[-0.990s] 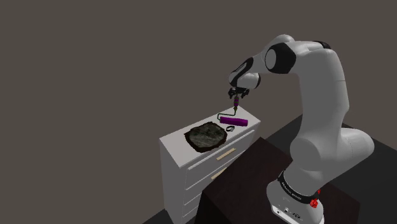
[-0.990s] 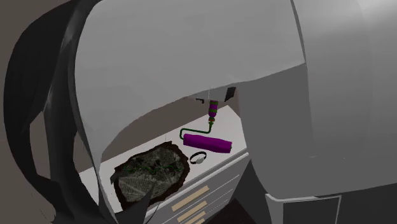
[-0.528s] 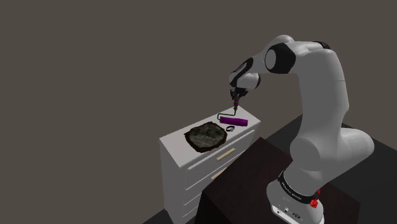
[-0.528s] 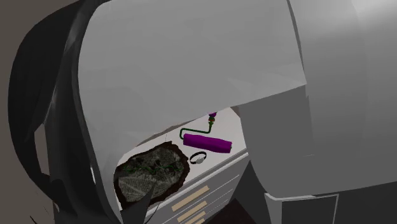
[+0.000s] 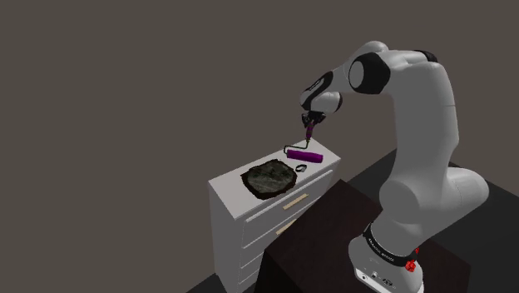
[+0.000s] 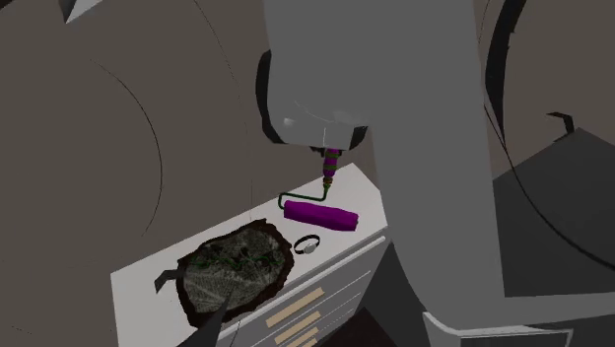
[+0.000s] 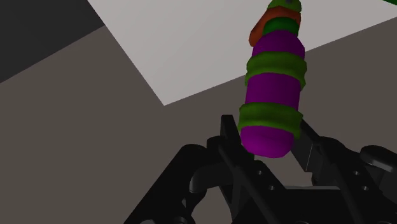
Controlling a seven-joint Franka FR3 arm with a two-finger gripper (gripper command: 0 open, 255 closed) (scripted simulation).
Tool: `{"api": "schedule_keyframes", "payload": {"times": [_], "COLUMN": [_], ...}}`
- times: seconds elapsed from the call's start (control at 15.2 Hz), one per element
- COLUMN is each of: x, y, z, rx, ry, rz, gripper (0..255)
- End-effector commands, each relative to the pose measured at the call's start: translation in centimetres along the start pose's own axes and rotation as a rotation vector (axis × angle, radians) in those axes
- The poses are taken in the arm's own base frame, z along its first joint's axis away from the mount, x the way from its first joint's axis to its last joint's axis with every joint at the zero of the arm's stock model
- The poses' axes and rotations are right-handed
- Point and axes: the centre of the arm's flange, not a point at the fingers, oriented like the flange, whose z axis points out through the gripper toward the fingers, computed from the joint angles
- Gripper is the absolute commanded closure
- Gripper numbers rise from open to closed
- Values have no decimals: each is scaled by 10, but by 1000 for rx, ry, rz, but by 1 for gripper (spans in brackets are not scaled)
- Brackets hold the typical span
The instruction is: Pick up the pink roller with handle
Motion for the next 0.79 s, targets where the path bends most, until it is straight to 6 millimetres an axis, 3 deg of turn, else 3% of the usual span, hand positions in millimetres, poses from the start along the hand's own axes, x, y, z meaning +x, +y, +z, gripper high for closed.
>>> {"api": "schedule_keyframes", "payload": {"times": [0.0, 0.59, 0.73], "x": [4, 17, 17], "y": [1, 2, 2], "z": [-10, -56, -57], "rx": [0, 0, 0], "ry": [1, 1, 1], "rz": [0, 0, 0], "gripper": [255, 255, 255]}}
